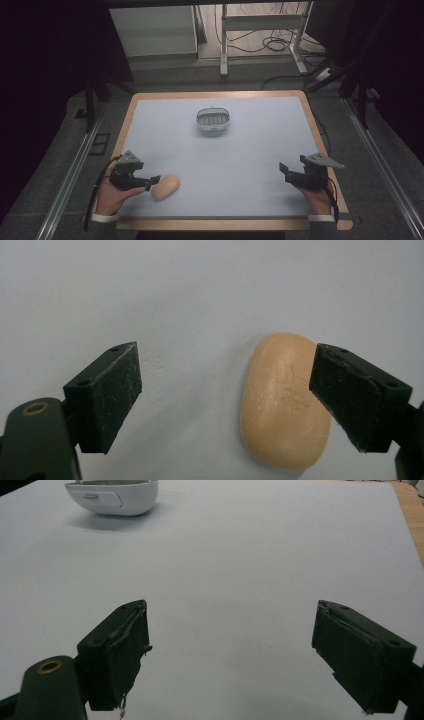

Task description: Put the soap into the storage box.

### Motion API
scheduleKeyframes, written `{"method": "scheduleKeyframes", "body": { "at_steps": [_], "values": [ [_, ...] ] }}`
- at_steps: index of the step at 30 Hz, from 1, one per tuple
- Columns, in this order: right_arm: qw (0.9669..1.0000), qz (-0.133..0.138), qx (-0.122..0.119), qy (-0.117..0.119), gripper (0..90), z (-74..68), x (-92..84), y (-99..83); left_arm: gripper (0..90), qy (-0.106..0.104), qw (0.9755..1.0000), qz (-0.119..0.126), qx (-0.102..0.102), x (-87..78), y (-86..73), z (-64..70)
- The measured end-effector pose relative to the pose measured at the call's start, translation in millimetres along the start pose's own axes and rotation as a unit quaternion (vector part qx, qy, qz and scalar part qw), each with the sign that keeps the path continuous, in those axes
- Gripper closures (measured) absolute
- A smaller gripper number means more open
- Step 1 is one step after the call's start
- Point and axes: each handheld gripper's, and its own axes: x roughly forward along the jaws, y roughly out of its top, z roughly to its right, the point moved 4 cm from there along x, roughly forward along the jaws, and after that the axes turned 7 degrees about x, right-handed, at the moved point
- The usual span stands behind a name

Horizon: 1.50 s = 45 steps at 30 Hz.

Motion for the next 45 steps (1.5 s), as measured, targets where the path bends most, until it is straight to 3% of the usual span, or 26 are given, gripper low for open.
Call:
{"method": "scheduleKeyframes", "body": {
  "at_steps": [7,13,18,28,37,45],
  "values": [
    [1.0,-0.001,-0.001,-0.007,15.0,1.8,-2.4,-1.0,12.4,0.007,0.9999,-0.008,0.006,0.5,-3.1,1.7],
    [1.0,-0.003,-0.007,0.004,14.9,-7.6,-3.2,0.8,12.6,0.008,0.9999,0.002,0.009,-9.0,-2.6,5.7],
    [0.9999,-0.009,-0.005,0.006,14.9,-7.4,-1.5,-2.7,14.2,0.004,0.9999,0.009,0.008,-11.9,-0.5,6.8],
    [0.9999,-0.009,0.001,0.005,14.9,-1.1,-2.4,-5.2,14.1,0.007,0.9998,-0.012,0.012,-1.8,-0.4,7.4],
    [0.9999,-0.011,-0.003,0.009,14.8,-6.3,-3.6,-5.3,14.8,0.005,0.9998,-0.011,0.016,-5.7,0.0,8.3],
    [1.0,-0.006,0.003,0.007,14.8,-3.5,-8.7,-4.4,14.9,0.003,0.9994,-0.027,0.021,-7.6,6.2,8.3]
  ]
}}
